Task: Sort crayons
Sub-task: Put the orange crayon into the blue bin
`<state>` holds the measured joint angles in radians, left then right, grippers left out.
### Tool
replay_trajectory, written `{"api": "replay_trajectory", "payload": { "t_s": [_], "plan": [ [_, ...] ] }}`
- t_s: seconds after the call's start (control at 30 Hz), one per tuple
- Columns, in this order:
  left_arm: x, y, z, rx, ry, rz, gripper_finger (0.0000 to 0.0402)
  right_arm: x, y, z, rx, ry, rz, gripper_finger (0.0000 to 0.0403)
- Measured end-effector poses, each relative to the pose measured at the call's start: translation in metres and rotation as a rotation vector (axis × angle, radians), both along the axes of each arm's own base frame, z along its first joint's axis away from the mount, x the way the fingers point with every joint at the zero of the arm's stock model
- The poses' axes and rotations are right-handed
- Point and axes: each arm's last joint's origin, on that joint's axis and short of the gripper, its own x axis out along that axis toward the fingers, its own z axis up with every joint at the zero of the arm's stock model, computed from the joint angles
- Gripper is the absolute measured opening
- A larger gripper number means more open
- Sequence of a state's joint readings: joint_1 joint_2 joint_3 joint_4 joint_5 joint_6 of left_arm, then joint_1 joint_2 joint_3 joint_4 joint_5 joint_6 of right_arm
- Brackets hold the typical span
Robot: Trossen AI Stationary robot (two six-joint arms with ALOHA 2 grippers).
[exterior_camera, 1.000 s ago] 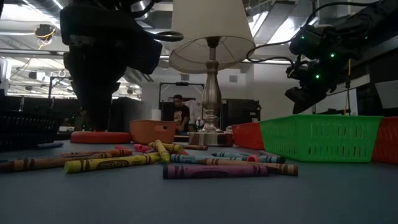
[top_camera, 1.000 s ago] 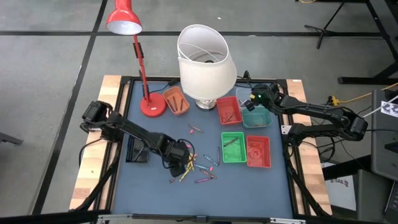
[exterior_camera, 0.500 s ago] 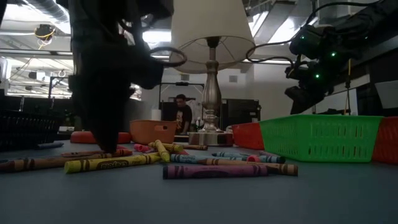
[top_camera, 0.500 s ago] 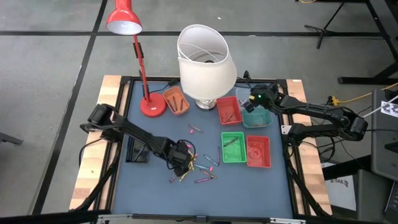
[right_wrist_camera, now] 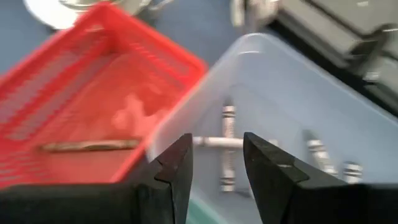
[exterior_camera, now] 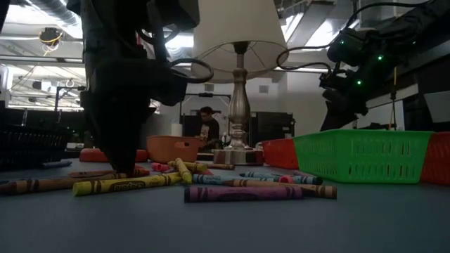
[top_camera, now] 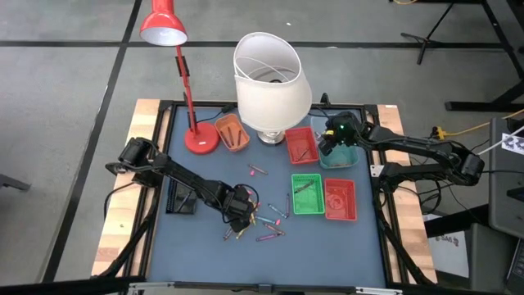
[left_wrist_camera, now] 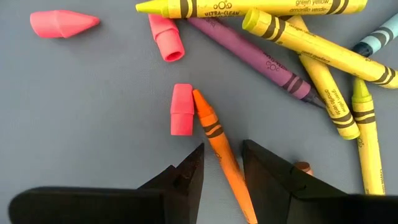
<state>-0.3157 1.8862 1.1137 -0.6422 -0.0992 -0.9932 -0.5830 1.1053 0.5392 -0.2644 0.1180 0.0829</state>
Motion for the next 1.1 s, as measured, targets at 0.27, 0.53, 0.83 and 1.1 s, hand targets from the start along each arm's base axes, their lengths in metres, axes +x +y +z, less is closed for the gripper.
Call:
{"api": "replay_trajectory", "payload": {
  "t_s": [0.27, 0.53, 0.83, 1.1],
  "plan": [
    [0.0015, 0.0058, -0.001, -0.011, 0.007, 0.017, 0.0093, 0.0016, 0.0022, -0.0001, 0.058, -0.039, 0.062, 0.014],
    [0.0017, 0.0062, -0.0015, -0.002, 0.005, 0.018, 0.0039, 0.0017, 0.0024, -0.0001, 0.058, -0.039, 0.063, 0.014],
    [0.0014, 0.0065, -0.0017, 0.0, 0.008, 0.011, 0.0006, 0.0017, 0.0024, 0.0, 0.052, -0.035, 0.071, 0.014],
    [0.0002, 0.0071, 0.0066, -0.006, -0.015, -0.029, 0.0003, 0.0033, 0.005, 0.0002, 0.111, -0.075, 0.152, 0.014]
  ]
}}
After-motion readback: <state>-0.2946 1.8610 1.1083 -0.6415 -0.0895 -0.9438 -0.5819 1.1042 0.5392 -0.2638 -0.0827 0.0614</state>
